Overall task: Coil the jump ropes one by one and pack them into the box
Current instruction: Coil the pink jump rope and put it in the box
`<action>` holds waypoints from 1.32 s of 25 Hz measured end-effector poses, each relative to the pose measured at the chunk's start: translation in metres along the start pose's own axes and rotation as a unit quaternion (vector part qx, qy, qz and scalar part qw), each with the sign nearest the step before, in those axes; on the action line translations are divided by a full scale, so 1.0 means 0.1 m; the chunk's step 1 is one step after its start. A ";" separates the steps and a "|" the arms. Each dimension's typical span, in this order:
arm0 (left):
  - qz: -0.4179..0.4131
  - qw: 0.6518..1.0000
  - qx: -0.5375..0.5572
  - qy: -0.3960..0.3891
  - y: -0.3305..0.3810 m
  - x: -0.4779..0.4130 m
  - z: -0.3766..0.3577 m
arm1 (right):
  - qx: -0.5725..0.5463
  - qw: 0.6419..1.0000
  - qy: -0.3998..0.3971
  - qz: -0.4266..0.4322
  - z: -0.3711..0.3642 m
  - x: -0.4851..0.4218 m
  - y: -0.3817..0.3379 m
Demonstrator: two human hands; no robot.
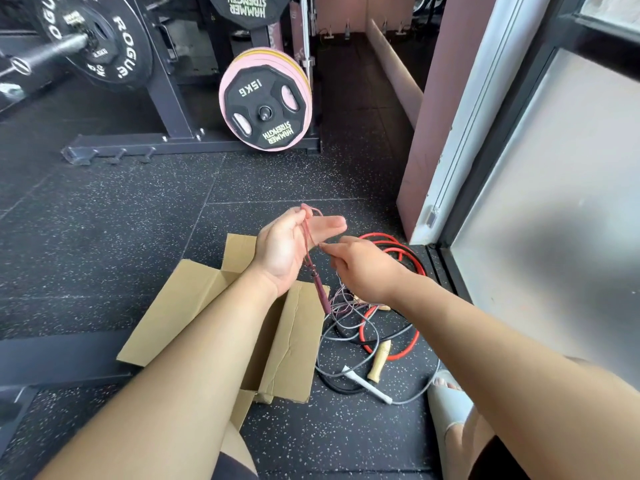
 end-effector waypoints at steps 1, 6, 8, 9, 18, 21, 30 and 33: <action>-0.023 0.997 -0.064 0.020 -0.02 -0.03 0.03 | 0.015 1.000 -0.001 0.020 0.00 -0.01 -0.03; -0.080 0.832 -0.538 0.110 -0.13 -0.03 0.14 | -0.033 0.996 0.067 0.046 0.18 0.02 -0.15; -0.073 0.810 -0.572 0.107 -0.12 -0.03 0.10 | -0.054 0.992 0.106 0.044 0.24 0.04 -0.17; -0.071 0.824 -0.554 0.097 -0.11 -0.04 0.08 | -0.065 0.989 0.122 0.051 0.26 0.05 -0.20; 0.029 0.896 -0.442 -0.018 -0.09 0.03 0.04 | -0.139 0.973 0.186 0.007 0.42 0.04 0.10; 0.068 0.947 -0.312 -0.024 -0.07 0.07 0.00 | -0.323 0.944 0.061 -0.009 0.30 0.03 0.14; 0.086 0.990 -0.113 -0.019 0.01 0.08 -0.06 | -0.643 0.757 0.024 -0.109 0.37 0.02 0.10; 0.071 0.988 -0.139 -0.001 0.00 0.05 0.00 | -0.605 0.786 -0.004 -0.124 0.30 0.04 0.07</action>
Point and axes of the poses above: each hand's wrist, its own x-axis away from the middle knuckle, its own z-axis out of the back of the hand, y = z × x, the point moved 3 cm from there along -x, towards the middle knuckle, and after that the axes turned 6 degrees about z, right-handed, at the moved point
